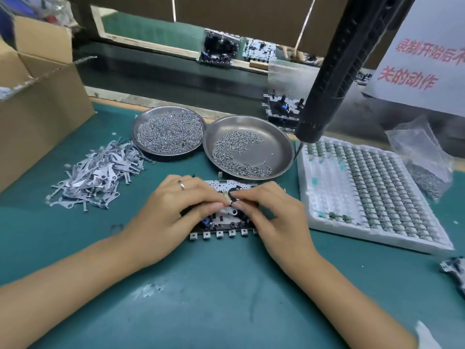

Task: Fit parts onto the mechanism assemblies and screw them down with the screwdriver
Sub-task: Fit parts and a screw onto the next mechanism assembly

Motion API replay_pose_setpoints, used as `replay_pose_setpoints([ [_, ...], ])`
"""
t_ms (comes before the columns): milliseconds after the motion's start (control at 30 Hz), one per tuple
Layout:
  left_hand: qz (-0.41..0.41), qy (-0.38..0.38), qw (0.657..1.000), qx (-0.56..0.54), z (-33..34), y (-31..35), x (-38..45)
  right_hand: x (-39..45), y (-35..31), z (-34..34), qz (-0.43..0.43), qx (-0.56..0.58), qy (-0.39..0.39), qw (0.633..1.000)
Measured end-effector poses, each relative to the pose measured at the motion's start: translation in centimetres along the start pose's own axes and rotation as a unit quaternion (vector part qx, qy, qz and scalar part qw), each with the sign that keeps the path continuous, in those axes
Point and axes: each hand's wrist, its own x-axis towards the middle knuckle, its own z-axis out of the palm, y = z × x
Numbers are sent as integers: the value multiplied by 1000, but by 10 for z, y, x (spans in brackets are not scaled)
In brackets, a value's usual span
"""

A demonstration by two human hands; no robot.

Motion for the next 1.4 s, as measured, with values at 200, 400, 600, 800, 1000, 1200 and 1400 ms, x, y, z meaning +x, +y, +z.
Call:
replay_pose_setpoints([
  [200,-79,20,996,-29,2,4,-1,-1,-1,-2,-1,7,-18,1000],
  [400,-96,27,995,-3,0,11,-1,-4,-3,-3,-47,-12,-35,998],
  [600,-123,18,992,-9,-2,14,-1,-5,-3,-3,-80,-56,-44,994],
  [800,-158,23,987,-16,-4,16,1,-5,-3,-9,-171,-144,-91,970],
  [1000,-171,35,985,-16,-4,19,1,-5,-3,-11,-193,-167,-112,960],
  [1200,-174,35,984,-35,-3,18,1,-7,-3,-8,-191,-151,-108,964],
  [1400,-181,16,982,-60,-3,15,1,-8,-3,-6,-162,-129,-100,973],
])
